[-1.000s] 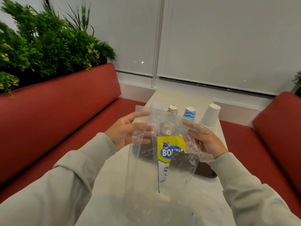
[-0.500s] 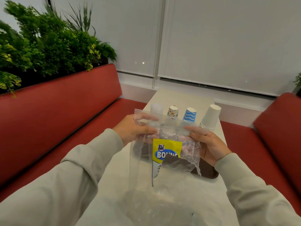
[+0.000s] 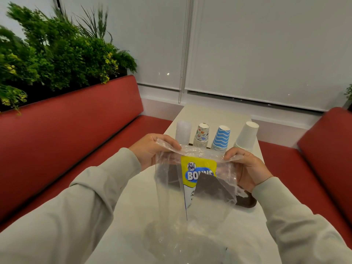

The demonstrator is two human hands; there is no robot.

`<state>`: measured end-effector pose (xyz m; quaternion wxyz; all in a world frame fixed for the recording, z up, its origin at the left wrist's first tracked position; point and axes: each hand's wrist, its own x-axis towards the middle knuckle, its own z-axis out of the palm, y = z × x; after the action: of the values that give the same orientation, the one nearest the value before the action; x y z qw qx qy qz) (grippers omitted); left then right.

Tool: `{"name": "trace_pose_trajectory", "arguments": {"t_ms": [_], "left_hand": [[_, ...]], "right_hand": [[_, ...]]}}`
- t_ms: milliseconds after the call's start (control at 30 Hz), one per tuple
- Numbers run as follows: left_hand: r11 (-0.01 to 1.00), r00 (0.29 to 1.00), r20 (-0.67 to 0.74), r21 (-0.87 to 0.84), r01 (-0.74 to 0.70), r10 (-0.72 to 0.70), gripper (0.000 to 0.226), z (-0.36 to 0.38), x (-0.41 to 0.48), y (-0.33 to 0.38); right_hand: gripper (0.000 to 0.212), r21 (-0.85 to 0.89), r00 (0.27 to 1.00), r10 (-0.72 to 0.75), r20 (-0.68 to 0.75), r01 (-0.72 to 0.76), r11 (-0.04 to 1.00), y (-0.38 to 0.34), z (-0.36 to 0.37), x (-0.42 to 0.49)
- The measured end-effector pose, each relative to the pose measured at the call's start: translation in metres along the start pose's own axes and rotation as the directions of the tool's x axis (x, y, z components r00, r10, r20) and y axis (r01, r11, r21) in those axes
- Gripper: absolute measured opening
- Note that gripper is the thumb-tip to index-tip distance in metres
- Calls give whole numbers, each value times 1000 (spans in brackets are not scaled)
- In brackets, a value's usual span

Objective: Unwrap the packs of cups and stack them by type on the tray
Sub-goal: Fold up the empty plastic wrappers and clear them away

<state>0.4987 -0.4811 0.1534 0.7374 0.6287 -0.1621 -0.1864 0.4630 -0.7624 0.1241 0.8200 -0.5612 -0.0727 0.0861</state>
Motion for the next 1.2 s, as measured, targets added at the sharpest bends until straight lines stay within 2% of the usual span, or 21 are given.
{"name": "trace_pose_trajectory", "arguments": {"t_ms": [67, 133, 200, 267, 300, 367, 400, 433, 500, 567, 667, 733, 900, 967, 1100, 1200], "left_hand": [[999, 998, 49, -14, 49, -48, 17, -5, -1, 0], [995, 991, 89, -23, 99, -96, 29, -11, -3, 1], [987, 983, 101, -27, 156, -152, 54, -12, -5, 2], [979, 978, 56, 44, 197, -199, 69, -11, -5, 4], [975, 981, 16, 109, 193, -196, 59, -9, -4, 5], [958, 989, -19, 244, 149, -149, 23, -10, -2, 6], [952, 991, -3, 277, 129, -133, 20, -12, -3, 4], [951, 991, 6, 283, 125, -132, 27, -14, -4, 3], [964, 992, 5, 236, 121, -125, 38, -20, -6, 0], [977, 993, -25, 179, 114, -112, 46, -22, -6, -1], [981, 991, -91, 157, 115, -101, 46, -24, -8, 0], [984, 991, -97, 138, 110, -97, 40, -25, -11, 1], [987, 992, -89, 123, 100, -90, 17, -23, -17, 2], [988, 992, -56, 99, 122, -117, 14, -21, -20, 3], [980, 988, -16, 124, 155, -155, 23, -22, -26, 6], [985, 992, -5, 119, 123, -123, 37, -25, -29, 9]], "right_hand": [[43, -14, 999, 39, 0, -39, 999, -2, -4, -2], [55, 10, 998, 43, -37, -43, 999, -5, -5, -5], [56, 23, 996, 60, -63, -59, 998, -8, -2, -6], [45, -36, 992, 73, -100, -77, 996, -9, 2, -5], [38, -74, 991, 64, -117, -73, 995, -8, 3, -4], [24, -166, 990, 50, -132, -71, 984, -9, 5, -4], [13, -199, 991, 64, -119, -87, 976, -11, 7, -5], [8, -229, 991, 83, -104, -105, 968, -12, 6, -5], [16, -296, 988, 125, -91, -147, 944, -13, 5, -6], [29, -321, 988, 133, -83, -153, 935, -13, 3, -7], [51, -266, 992, 107, -73, -123, 956, -13, 0, -7], [49, -239, 990, 95, -104, -118, 964, -12, -1, -6], [22, -207, 983, 36, -180, -73, 976, -5, -2, -3], [18, -194, 981, 36, -190, -74, 978, -6, -1, -5], [35, -206, 988, 105, -118, -127, 970, -7, 0, -11], [45, -156, 990, 102, -94, -116, 981, -8, 3, -14]]}}
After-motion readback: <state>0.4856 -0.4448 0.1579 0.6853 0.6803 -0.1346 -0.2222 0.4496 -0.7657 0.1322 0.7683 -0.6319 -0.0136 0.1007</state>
